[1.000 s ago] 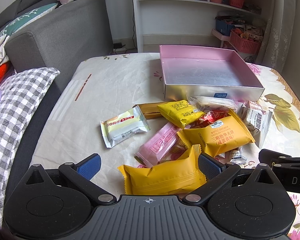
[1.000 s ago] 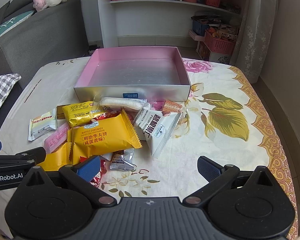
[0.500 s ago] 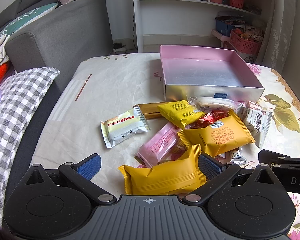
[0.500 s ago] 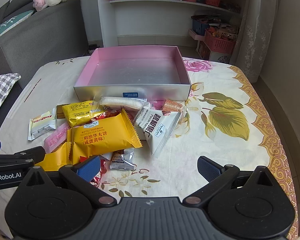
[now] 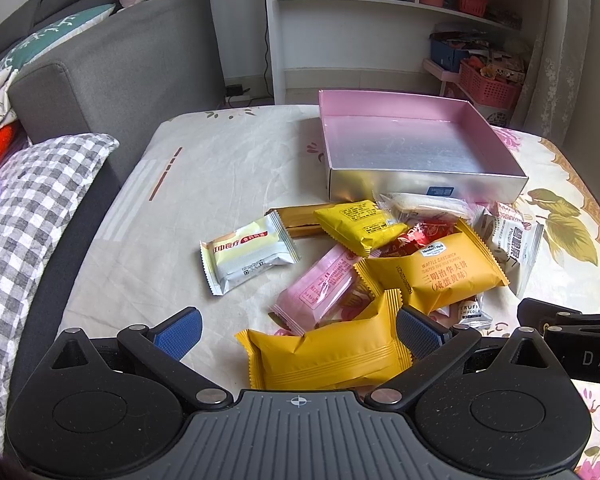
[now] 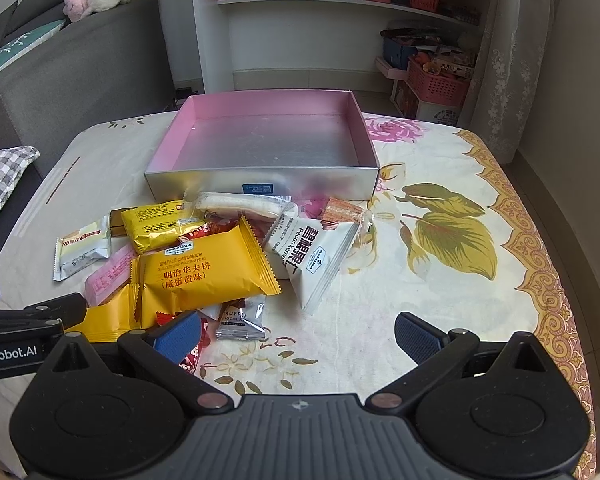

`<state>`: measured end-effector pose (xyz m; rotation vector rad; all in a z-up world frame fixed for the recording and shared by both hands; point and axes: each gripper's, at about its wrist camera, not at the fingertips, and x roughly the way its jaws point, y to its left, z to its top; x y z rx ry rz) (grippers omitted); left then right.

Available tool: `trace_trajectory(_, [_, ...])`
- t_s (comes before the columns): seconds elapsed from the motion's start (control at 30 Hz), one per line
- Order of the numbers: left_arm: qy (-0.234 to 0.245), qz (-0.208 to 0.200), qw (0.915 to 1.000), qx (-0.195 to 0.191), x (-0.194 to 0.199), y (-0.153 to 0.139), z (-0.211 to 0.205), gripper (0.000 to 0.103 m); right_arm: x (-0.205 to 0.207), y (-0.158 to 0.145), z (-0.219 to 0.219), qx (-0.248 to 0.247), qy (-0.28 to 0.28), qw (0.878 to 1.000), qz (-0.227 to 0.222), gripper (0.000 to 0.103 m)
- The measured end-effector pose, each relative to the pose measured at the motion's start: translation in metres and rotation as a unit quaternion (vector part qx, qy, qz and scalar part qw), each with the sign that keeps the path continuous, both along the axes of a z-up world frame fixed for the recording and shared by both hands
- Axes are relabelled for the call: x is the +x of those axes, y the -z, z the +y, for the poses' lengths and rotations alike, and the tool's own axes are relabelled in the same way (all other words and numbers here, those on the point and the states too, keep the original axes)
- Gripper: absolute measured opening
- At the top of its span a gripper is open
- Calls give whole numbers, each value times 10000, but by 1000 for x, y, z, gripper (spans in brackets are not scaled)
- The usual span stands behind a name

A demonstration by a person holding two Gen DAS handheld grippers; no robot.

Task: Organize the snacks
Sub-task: 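Grasp a yellow cake packet with the left gripper while the right gripper grasps another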

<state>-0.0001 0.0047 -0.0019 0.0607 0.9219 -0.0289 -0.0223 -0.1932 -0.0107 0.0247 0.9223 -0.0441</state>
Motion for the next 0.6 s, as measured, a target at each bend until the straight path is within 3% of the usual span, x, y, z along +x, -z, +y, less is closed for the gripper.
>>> trace_trajectory(0.37, [222, -537, 9982, 167, 6, -18, 3, 103, 12, -14, -6, 69, 12, 9999, 111, 97])
trace_trajectory(0.6, [588, -226, 9977, -263, 24, -23, 12, 103, 21, -33, -5, 159, -169, 9997, 57, 97])
